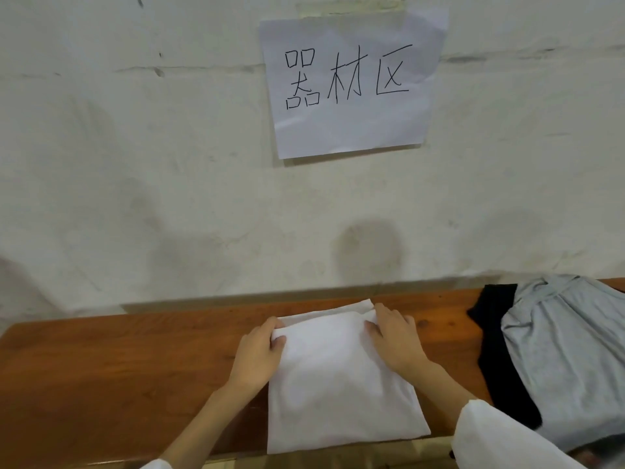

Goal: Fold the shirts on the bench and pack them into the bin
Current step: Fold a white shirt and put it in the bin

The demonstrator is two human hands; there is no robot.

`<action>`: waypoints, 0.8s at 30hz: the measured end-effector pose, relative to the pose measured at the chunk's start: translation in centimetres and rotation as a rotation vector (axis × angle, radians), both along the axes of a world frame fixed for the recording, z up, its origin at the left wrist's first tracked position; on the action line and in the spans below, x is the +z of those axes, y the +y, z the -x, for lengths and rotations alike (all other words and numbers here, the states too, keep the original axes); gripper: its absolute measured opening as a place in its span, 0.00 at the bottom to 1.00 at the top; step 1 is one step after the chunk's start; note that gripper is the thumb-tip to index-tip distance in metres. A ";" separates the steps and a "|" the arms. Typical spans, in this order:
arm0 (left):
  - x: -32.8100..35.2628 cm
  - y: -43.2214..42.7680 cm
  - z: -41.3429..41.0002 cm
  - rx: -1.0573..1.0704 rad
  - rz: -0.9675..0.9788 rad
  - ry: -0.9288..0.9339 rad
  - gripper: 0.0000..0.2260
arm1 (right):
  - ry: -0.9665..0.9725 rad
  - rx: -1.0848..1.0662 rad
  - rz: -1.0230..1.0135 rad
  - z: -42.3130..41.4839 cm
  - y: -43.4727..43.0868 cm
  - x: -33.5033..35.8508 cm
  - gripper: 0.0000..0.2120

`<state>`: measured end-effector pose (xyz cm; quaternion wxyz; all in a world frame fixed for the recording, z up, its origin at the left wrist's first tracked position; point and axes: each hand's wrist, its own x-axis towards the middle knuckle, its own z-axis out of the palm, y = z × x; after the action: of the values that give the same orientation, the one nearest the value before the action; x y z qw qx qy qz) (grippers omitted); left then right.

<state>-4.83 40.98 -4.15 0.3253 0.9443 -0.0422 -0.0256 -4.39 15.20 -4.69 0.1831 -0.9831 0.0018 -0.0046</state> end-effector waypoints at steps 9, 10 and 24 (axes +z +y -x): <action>0.8 0.6 -2.5 0.167 0.117 -0.019 0.06 | -0.157 -0.016 0.057 -3.3 1.8 1.1 0.12; 0.5 0.4 -2.8 0.152 0.011 -0.005 0.10 | -0.087 -0.045 0.100 -3.5 2.0 0.8 0.16; -4.3 -5.3 4.3 -0.125 -0.446 -0.033 0.23 | 0.051 0.089 0.212 6.3 4.8 -3.7 0.32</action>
<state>-9.11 35.70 -8.49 0.1056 0.9887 -0.0994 -0.0388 -10.65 19.96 -8.41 0.0780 -0.9958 -0.0378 0.0284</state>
